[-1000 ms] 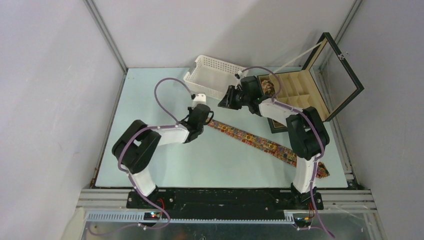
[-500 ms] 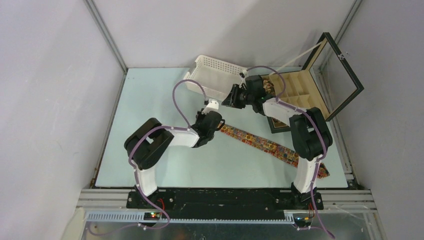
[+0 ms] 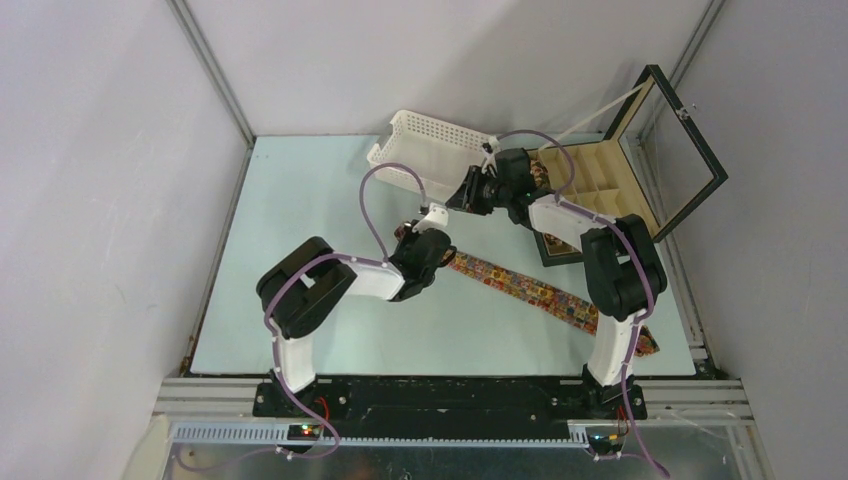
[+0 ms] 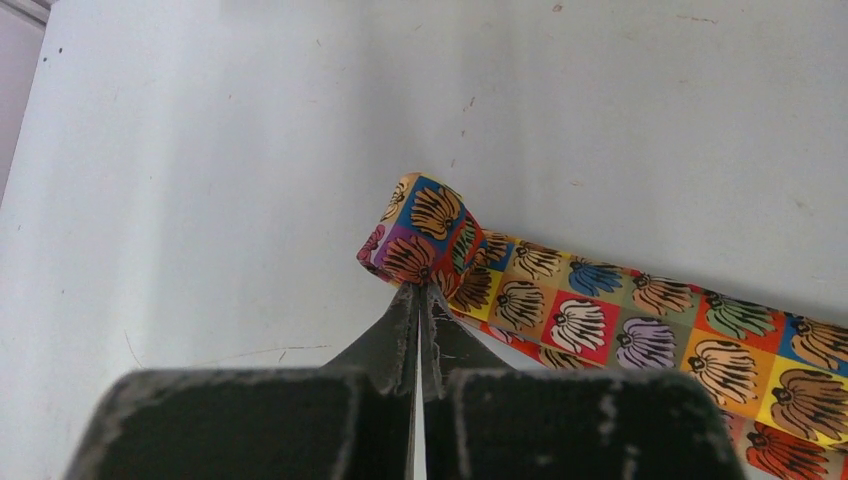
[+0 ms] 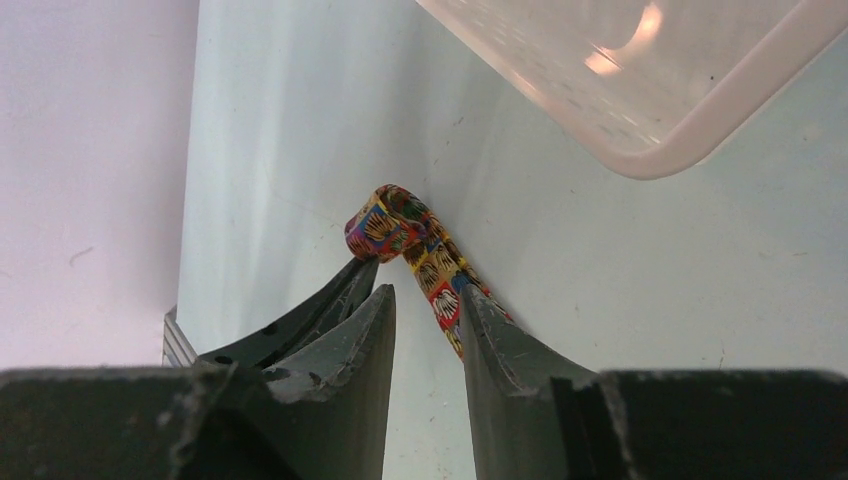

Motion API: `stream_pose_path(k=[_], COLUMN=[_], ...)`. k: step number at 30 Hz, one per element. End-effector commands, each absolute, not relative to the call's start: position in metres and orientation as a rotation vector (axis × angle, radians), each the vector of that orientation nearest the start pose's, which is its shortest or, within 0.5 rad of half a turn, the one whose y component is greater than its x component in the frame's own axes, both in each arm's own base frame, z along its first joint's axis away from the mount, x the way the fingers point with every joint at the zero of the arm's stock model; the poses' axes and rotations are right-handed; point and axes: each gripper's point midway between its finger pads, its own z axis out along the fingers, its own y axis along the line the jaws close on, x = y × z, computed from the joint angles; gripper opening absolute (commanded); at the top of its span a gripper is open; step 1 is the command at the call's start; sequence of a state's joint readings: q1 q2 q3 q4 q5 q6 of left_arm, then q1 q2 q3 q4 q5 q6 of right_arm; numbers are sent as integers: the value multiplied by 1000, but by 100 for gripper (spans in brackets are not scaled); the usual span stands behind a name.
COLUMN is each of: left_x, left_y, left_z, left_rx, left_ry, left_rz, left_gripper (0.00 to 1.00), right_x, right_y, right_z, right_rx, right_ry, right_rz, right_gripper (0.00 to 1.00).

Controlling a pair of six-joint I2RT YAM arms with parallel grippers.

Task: Roll the ties
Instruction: Roll the tie at the center of the board.

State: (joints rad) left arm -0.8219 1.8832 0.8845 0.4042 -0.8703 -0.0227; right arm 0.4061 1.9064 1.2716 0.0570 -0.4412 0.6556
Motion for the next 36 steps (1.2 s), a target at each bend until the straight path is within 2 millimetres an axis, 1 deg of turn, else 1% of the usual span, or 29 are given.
stream_pose_path(k=[1,5,9,13,18,20,30,31,36], left_x=[377,376,374,371,369,369,367,368,369], left_y=[-217,-216,-215,-216,-213,-212,-229,-230,-240], left_z=[51,51,52,51,51,51,49,49,48], left_rx=[308,299,341,387,446,467,564,570,623], left_ry=[1905,1896,1892,1889,1882,1879,1888,1888,1891], left_rz=[413,425,449,424,455,462,364,363,331], left_gripper=[0,0,0,0,0,0,0,0,0], right_x=[432,433,432,432,433,434,440,440,439], right_y=[292,291,292,291,293,295,303,302,308], right_z=[148,145,143,141,141,137,135,132,133], right_rx=[-25,-18,-18,-18,-39,-45,-99,-99,-147], right_ry=[2195,2205,2211,2216,2223,2239,2272,2296,2323], right_rz=[1113,1123,1142,1149,1166,1171,1193,1189,1218], right_gripper=[33,33,33,33,33,33,34,34,34])
